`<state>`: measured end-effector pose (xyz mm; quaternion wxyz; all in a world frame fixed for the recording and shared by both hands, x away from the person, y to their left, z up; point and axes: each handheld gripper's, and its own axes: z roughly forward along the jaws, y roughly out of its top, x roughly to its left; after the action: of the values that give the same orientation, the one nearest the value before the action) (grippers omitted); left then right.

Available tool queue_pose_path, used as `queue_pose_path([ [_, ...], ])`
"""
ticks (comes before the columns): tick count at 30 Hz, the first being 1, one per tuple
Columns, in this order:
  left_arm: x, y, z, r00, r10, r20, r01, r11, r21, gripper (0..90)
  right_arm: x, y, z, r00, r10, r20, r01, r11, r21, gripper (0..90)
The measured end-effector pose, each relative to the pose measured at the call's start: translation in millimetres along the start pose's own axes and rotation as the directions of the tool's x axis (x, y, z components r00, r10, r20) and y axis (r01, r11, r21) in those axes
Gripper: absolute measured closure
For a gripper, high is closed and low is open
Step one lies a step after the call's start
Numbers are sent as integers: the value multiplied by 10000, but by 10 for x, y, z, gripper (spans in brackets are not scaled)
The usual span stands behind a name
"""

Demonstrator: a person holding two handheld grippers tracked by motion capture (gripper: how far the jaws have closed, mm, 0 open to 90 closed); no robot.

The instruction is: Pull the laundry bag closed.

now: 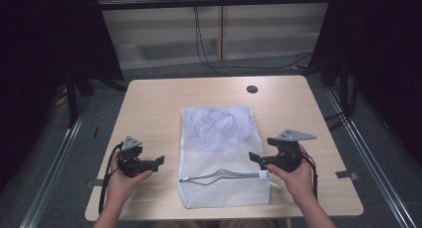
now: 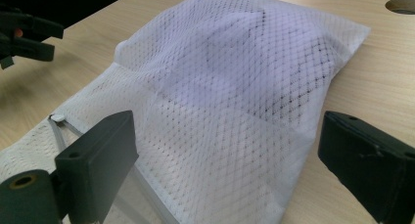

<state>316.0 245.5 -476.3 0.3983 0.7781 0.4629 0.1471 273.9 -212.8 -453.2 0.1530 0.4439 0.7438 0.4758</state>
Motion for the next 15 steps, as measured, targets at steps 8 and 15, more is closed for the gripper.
queue_pose_path([
  [8,-14,-9,-62,9998,96,190,-98,9999,72,40,88,22,64,9988,-483,-73,485,9984,300,75],
  [15,-36,-47,-185,9993,105,352,-105,9999,15,43,212,41,120,9969,-755,-204,763,9963,402,77],
])
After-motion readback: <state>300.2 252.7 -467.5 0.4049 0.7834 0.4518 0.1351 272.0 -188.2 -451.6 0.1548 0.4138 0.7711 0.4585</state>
